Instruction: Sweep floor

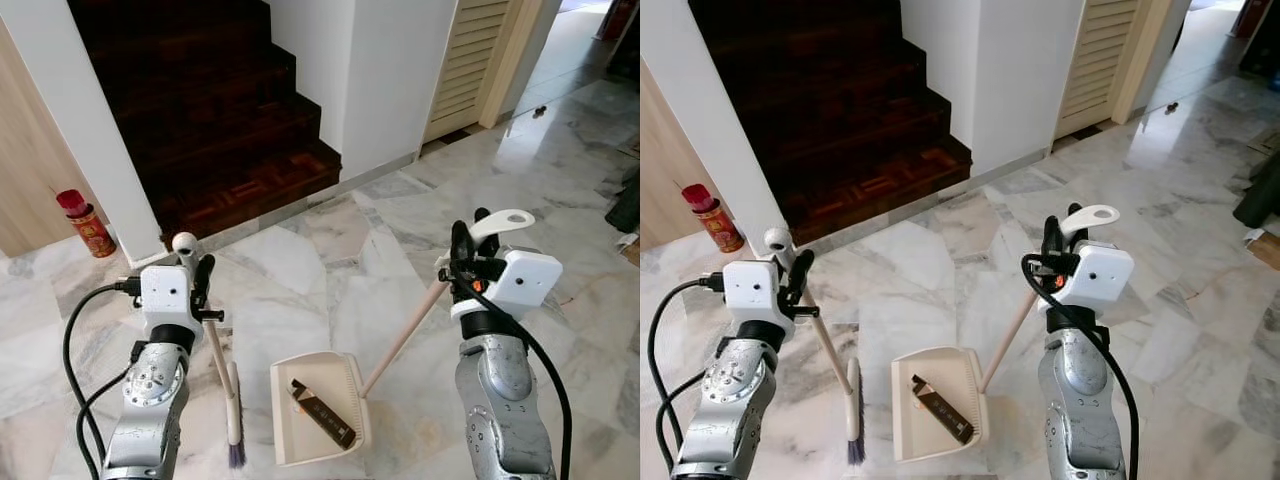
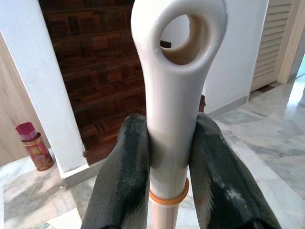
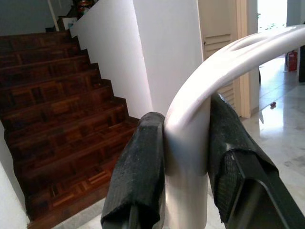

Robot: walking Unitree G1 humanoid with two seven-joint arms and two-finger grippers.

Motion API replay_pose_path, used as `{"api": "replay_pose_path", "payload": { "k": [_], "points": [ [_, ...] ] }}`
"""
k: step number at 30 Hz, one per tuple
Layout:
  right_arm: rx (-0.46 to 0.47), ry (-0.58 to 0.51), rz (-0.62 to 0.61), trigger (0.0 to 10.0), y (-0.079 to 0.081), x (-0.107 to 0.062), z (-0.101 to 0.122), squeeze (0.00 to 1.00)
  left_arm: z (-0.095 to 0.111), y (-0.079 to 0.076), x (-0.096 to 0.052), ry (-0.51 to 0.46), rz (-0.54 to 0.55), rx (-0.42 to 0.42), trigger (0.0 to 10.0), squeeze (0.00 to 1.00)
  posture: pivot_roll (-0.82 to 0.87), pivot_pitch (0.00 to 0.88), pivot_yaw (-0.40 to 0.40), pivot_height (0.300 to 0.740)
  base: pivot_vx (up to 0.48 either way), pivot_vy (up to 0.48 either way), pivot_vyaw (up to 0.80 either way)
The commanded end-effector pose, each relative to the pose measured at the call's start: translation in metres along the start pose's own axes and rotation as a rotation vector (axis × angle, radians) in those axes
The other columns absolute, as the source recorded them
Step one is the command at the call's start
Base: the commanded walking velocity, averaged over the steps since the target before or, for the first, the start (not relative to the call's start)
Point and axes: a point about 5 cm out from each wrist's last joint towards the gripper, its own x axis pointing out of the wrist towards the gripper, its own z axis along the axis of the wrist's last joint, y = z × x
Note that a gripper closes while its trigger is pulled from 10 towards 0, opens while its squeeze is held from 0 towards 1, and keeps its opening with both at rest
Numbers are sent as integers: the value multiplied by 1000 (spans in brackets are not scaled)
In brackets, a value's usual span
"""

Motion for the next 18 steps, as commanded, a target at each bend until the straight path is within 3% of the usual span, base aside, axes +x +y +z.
{"api": "replay_pose_path", "payload": {
  "k": [1,18],
  "points": [
    [21,-38,3,10000,2,5,9,0,14,0,0,-57,9,6,10000,0,27,0,-23,740,0,247,0],
    [29,-22,2,10000,1,9,10,0,12,-2,0,-45,18,-8,10000,0,12,0,-24,740,0,249,0]
  ]
}}
